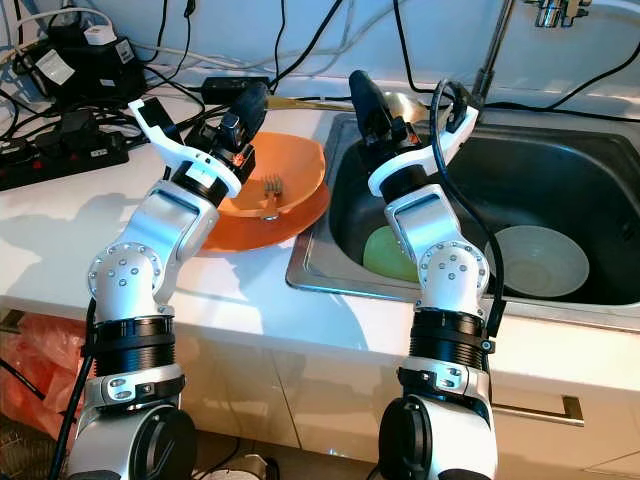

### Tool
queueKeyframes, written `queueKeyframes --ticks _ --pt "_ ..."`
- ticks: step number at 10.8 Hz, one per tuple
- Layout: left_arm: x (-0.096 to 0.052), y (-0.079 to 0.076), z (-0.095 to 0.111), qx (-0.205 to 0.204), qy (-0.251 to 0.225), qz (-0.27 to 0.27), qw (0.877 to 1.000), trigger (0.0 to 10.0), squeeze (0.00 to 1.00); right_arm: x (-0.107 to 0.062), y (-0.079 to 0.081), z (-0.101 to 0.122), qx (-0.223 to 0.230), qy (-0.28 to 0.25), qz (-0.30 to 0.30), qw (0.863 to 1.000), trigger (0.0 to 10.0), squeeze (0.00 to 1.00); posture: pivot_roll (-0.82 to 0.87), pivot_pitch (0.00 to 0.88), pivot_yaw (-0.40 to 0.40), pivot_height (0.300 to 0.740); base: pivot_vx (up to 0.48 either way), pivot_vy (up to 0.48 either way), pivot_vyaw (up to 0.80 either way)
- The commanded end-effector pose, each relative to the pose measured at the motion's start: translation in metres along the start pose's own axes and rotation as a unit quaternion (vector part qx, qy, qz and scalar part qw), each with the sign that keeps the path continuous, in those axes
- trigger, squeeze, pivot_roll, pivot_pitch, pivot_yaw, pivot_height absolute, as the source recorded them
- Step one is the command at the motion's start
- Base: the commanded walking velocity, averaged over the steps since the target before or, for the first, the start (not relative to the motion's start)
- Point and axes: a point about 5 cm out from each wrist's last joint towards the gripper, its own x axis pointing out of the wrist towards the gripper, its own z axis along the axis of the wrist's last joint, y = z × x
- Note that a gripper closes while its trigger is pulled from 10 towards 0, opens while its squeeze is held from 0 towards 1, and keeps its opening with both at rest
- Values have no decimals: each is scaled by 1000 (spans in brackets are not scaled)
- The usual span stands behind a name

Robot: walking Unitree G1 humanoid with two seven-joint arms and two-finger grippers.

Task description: Kitchen organization

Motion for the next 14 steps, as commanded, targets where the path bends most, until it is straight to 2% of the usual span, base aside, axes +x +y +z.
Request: queueKeyframes --ticks 1,4,5,7,8,9,12,13,14 --pt "-3 3 -4 -3 6 11 1000 0 0 8 11 1 8 -11 25 1000 0 0 183 48 62 740 0 0 0" --pt "-4 4 -8 -5 18 12 1000 0 0 8 10 4 6 -16 21 1000 0 0 184 49 61 740 0 0 0" --pt "-7 3 -15 -5 43 9 999 0 0 8 9 6 3 -19 18 1000 0 0 185 47 62 740 0 0 0" --pt "-7 2 -19 2 61 5 998 0 0 8 9 7 2 -22 17 1000 0 0 185 45 64 740 0 0 0" --pt "-8 1 -22 27 84 1 996 2392 0 8 8 9 -2 -30 12 999 0 0 186 42 64 740 0 0 0" --pt "-9 1 -22 46 95 4 994 9725 1000 8 7 11 -6 -35 6 999 0 0 186 41 63 740 0 0 0" --pt "-10 2 -22 67 103 6 992 10000 1000 8 4 15 -26 -44 -7 999 0 0 188 37 61 740 0 0 0" --pt "-12 1 -25 110 125 0 986 10000 1000 8 3 16 -38 -46 -13 998 0 0 189 34 62 740 0 0 0" --pt "-13 -2 -26 145 139 -8 980 10000 1000 7 1 18 -77 -45 -24 996 0 0 189 34 62 740 0 0 0"
